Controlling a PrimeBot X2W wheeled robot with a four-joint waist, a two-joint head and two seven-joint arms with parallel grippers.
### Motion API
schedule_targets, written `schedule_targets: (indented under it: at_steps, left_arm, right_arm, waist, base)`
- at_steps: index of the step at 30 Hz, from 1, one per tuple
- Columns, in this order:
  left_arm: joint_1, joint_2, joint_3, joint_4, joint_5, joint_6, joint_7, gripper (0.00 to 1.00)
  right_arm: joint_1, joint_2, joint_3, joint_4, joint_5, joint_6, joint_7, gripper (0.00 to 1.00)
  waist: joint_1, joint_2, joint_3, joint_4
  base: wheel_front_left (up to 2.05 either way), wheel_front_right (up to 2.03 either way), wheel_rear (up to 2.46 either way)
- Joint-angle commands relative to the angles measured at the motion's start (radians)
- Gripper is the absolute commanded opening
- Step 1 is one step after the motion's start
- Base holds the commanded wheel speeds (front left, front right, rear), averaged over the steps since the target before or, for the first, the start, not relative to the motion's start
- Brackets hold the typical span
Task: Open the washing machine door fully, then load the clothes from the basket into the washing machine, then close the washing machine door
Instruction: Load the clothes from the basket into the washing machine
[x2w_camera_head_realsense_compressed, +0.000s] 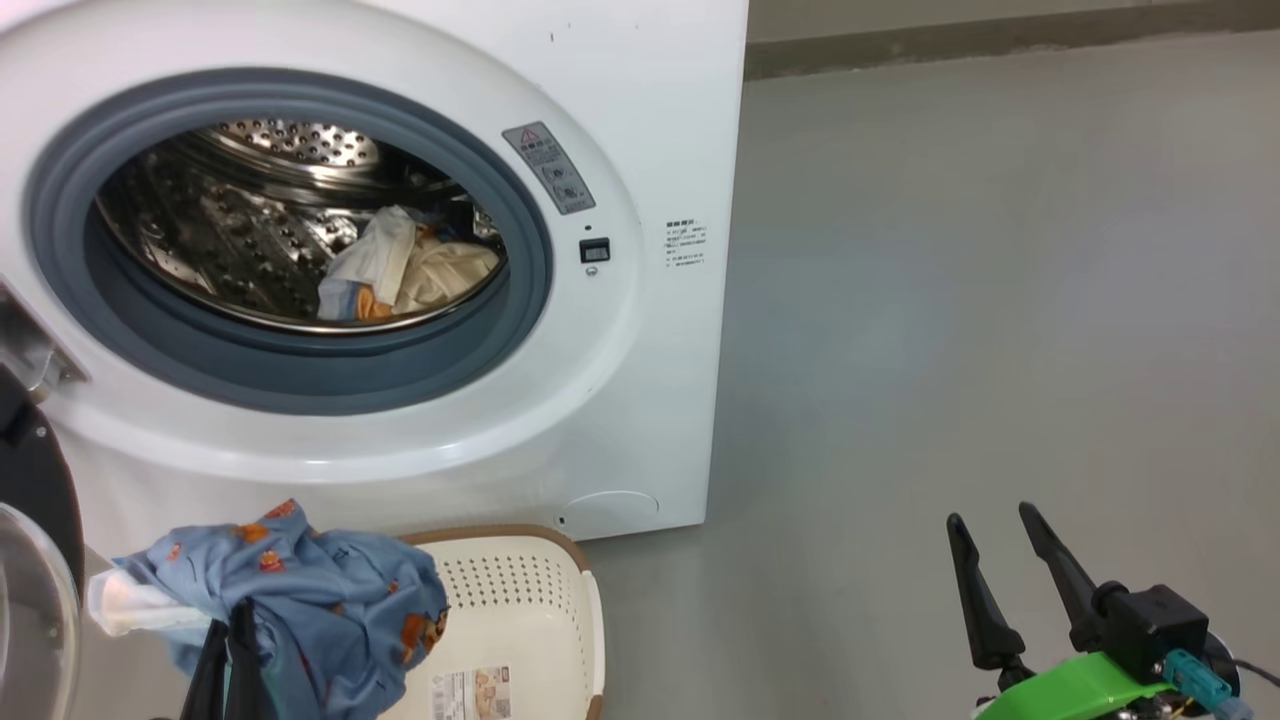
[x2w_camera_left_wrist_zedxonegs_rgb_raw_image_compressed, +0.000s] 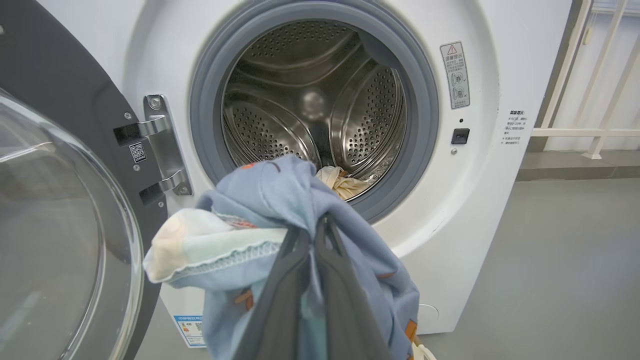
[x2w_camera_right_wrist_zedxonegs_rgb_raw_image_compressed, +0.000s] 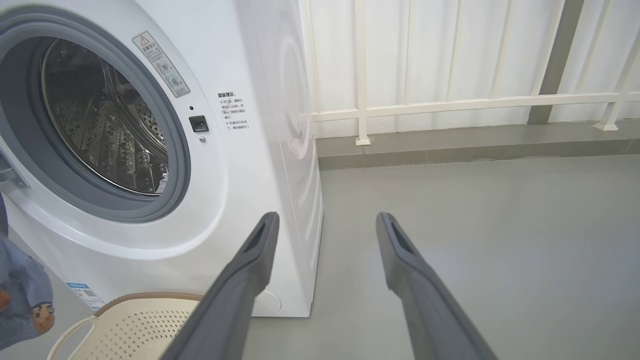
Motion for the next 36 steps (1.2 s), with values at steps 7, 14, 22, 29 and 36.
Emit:
schedule_targets:
  at_steps: [7, 14, 22, 29, 36]
  left_arm:
    - [0.001, 0.004, 0.029, -0.04, -0.001, 0.02, -0.009, 0.0]
    - [-0.021, 0.004, 0.027, -0.036, -0.013, 0.017, -0.009, 0.0]
    - [-0.149, 0.004, 0.026, -0.012, -0.013, -0.008, -0.009, 0.0]
    - [-0.339, 0.012, 0.041, 0.029, 0.018, -0.042, -0.009, 0.0]
    - [-0.526, 0.042, 0.064, 0.093, 0.034, -0.068, -0.009, 0.0]
  right_arm:
    - [0.003, -0.004, 0.025, -0.022, -0.008, 0.003, -0.005, 1.0]
    - [0.003, -0.002, 0.029, -0.028, 0.0, 0.003, -0.005, 1.0]
    - [-0.013, 0.0, 0.024, -0.045, 0.007, 0.003, -0.005, 1.0]
    - [-0.049, 0.002, 0.028, -0.059, 0.012, 0.003, -0.005, 1.0]
    - [-0.079, 0.003, 0.032, -0.069, 0.012, 0.003, -0.005, 1.0]
  waist:
    - [0.0, 0.0, -0.01, 0.007]
    - [0.0, 0.0, 0.015, 0.006]
    - [0.0, 0.0, 0.098, 0.001]
    - [0.0, 0.0, 0.186, -0.01]
    - [0.0, 0.0, 0.266, -0.026]
  base:
    - [0.0, 0.0, 0.0]
    - [0.0, 0.0, 0.0]
    - [0.0, 0.0, 0.0]
    - [0.0, 0.0, 0.0]
    - [0.0, 0.0, 0.0]
